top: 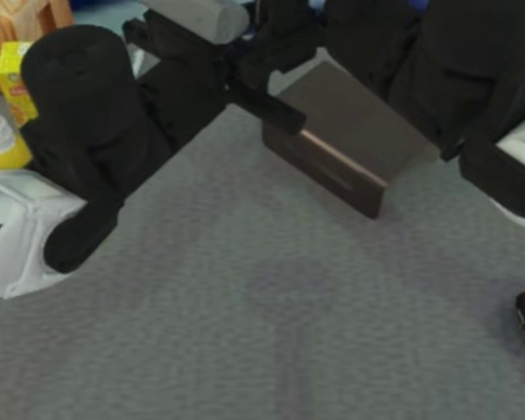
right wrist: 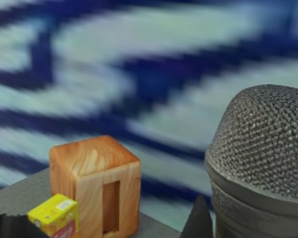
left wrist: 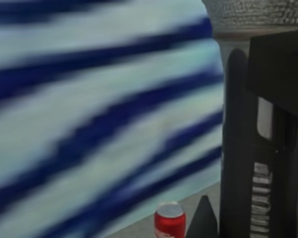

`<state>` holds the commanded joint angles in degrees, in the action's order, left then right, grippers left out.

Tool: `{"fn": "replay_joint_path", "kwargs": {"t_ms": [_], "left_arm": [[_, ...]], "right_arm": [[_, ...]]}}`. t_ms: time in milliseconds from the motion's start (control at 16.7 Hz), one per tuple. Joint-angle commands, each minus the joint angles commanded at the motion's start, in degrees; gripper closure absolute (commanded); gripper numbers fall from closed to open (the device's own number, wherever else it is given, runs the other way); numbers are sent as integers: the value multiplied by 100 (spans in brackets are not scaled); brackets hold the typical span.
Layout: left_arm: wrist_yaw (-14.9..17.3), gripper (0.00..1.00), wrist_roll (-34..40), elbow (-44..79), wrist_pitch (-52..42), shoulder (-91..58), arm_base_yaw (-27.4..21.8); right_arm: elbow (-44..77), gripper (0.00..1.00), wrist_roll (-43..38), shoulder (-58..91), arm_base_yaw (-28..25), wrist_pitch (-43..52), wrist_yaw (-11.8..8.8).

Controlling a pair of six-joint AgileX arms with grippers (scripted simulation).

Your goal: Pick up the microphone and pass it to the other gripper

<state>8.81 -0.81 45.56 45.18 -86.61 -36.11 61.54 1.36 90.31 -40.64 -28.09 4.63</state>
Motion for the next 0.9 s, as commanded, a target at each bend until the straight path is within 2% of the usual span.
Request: {"fn": "replay_joint_path", "kwargs": {"t_ms": [120, 900], "left_arm": [[0, 100, 0, 0, 0, 0, 0], [0, 100, 0, 0, 0, 0, 0]], "right_arm": [[0, 0, 0, 0, 0, 0, 0], [0, 98, 0, 0, 0, 0, 0]]}}
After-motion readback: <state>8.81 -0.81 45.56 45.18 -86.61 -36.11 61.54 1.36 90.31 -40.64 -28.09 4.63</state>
